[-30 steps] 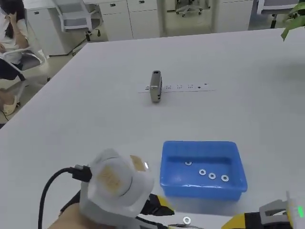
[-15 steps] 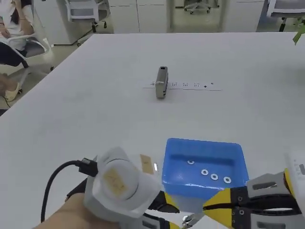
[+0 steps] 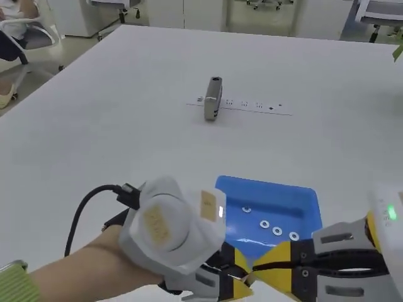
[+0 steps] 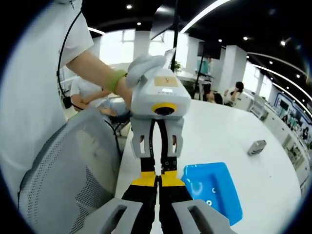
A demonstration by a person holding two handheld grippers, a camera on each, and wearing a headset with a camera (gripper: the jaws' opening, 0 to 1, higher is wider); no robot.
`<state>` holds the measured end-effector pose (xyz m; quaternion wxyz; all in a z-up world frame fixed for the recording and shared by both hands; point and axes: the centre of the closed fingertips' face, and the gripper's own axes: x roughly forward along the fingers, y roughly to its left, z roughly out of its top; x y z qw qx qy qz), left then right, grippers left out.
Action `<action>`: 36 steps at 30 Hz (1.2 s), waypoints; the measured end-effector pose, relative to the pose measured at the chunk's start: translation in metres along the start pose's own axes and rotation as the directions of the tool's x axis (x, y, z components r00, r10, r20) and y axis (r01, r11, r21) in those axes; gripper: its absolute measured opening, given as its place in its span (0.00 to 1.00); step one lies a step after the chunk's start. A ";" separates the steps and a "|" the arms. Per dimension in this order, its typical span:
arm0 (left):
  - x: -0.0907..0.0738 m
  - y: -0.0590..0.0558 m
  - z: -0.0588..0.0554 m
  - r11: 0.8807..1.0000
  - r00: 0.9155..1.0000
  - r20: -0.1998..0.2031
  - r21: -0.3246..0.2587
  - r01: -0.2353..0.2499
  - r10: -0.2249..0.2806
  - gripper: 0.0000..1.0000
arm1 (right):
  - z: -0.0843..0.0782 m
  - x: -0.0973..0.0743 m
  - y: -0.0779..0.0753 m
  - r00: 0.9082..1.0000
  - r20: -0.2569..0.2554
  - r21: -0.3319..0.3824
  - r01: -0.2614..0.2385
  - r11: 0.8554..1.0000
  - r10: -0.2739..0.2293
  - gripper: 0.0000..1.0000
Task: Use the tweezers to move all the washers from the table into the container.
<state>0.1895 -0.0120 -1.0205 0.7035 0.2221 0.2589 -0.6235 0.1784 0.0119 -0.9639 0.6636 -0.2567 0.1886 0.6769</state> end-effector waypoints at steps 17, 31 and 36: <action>0.000 0.013 -0.001 0.998 0.998 0.055 -0.053 -0.038 0.041 0.04 | -0.001 0.006 -0.019 1.000 0.004 0.054 0.007 0.999 -0.007 0.00; -0.002 0.020 -0.008 0.982 0.997 0.053 -0.186 -0.038 0.049 0.01 | -0.018 -0.003 -0.039 0.970 0.106 0.378 0.166 0.911 -0.220 0.00; -0.006 0.018 -0.012 0.975 0.995 0.071 -0.215 -0.052 0.068 0.01 | -0.046 -0.024 -0.034 0.939 0.105 0.515 0.231 0.825 -0.328 0.00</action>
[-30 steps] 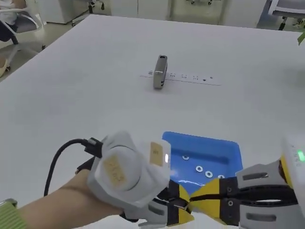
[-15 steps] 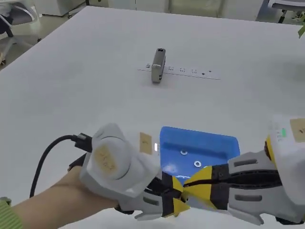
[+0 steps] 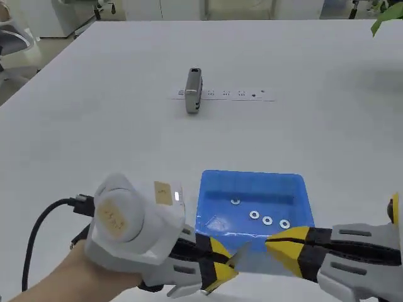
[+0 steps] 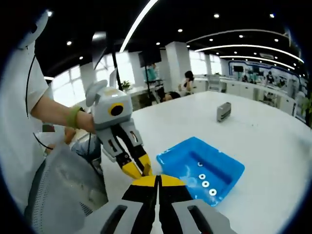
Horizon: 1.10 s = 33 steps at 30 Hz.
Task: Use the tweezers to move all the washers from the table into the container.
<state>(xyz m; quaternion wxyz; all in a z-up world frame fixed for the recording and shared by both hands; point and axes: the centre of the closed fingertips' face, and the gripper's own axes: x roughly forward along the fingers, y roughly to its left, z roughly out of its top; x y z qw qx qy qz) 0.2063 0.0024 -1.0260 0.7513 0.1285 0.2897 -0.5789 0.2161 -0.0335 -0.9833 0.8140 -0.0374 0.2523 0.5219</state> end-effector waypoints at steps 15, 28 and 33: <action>-0.056 0.026 0.061 0.962 0.917 0.358 -0.261 -0.084 0.178 0.01 | -0.027 -0.002 0.002 0.998 0.061 0.212 -0.020 0.977 0.008 0.00; -0.052 0.092 0.083 0.890 0.805 0.440 -0.396 -0.224 0.399 0.01 | -0.043 -0.002 -0.007 0.999 0.043 0.249 0.004 0.968 -0.016 0.00; -0.028 0.107 0.069 0.859 0.793 0.415 -0.448 -0.250 0.447 0.02 | -0.047 0.001 -0.008 1.000 0.026 0.236 0.007 0.972 -0.014 0.00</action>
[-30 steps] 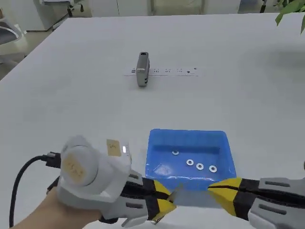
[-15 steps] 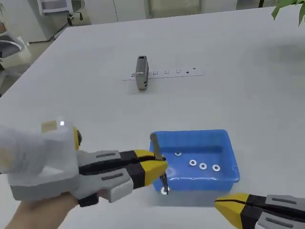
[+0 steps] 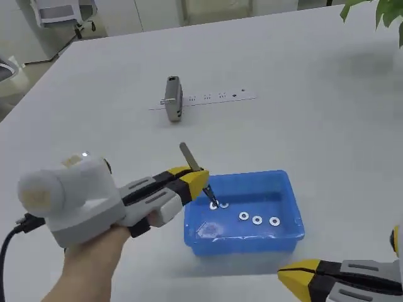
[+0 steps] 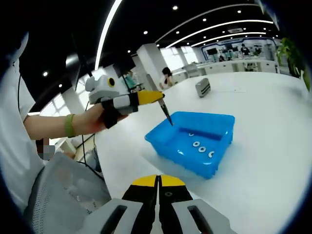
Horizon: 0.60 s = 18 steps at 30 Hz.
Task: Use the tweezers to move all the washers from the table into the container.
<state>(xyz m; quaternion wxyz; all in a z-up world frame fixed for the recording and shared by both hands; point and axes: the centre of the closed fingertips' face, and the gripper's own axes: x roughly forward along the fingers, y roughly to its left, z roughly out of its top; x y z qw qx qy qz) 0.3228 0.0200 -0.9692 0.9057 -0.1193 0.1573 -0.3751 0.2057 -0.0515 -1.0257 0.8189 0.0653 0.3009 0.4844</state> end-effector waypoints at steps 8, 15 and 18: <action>0.008 0.016 -0.020 0.997 0.996 -0.062 0.053 -0.057 0.060 0.02 | -0.002 0.003 0.002 1.000 -0.022 -0.023 -0.006 1.000 0.005 0.00; 0.006 0.021 -0.020 0.997 0.996 -0.046 0.028 -0.071 0.072 0.02 | -0.005 0.005 0.002 0.999 -0.032 -0.024 -0.010 1.000 0.009 0.00; 0.007 0.018 -0.023 0.998 0.996 -0.058 0.032 -0.061 0.062 0.02 | -0.006 0.006 0.002 0.999 -0.036 -0.022 -0.011 1.000 0.010 0.00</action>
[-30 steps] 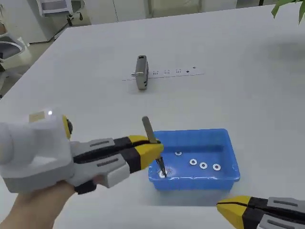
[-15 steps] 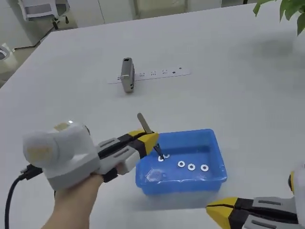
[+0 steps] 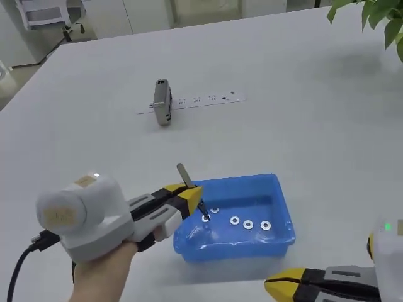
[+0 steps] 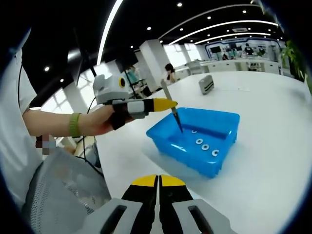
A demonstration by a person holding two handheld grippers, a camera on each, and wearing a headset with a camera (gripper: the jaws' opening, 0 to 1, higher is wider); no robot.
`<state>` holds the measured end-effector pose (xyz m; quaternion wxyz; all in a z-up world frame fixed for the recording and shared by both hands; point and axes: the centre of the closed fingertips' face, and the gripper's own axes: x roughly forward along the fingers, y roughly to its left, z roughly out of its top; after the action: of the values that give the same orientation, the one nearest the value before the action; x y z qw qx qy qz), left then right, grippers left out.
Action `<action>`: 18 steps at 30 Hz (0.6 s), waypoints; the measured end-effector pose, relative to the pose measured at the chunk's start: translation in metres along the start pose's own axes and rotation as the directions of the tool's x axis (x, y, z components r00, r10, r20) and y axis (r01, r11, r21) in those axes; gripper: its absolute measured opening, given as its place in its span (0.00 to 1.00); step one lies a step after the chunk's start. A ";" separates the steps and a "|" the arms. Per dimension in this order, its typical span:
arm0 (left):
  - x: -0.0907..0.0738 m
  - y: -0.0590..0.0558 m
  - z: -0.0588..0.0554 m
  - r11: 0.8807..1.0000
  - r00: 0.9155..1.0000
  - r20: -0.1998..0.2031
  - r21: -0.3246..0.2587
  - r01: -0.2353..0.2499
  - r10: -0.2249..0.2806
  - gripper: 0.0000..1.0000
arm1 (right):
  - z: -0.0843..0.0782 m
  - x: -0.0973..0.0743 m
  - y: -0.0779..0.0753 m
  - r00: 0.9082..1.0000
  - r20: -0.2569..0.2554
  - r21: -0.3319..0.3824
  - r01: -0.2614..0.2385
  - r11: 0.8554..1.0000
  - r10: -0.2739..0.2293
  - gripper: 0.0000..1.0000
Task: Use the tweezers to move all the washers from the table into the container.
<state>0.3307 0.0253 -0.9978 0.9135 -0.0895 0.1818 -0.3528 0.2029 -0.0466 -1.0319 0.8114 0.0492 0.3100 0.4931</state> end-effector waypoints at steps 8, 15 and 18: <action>-0.003 0.000 -0.002 1.000 1.000 -0.005 0.016 -0.001 0.001 0.02 | 0.000 0.000 -0.002 1.000 0.000 0.008 0.005 1.000 -0.005 0.00; -0.018 -0.027 0.021 0.993 0.993 0.038 0.028 0.114 -0.115 0.00 | 0.012 -0.004 -0.001 0.998 0.057 -0.001 0.001 1.000 -0.001 0.00; -0.032 -0.047 0.030 0.979 0.979 0.037 0.041 0.201 -0.202 0.00 | 0.025 -0.007 0.003 0.993 0.115 -0.009 -0.015 1.000 0.016 0.00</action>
<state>0.2920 0.0140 -0.9476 0.8781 -0.0979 0.1465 -0.4449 0.2121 -0.0455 -1.0074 0.8242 0.0766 0.2603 0.4971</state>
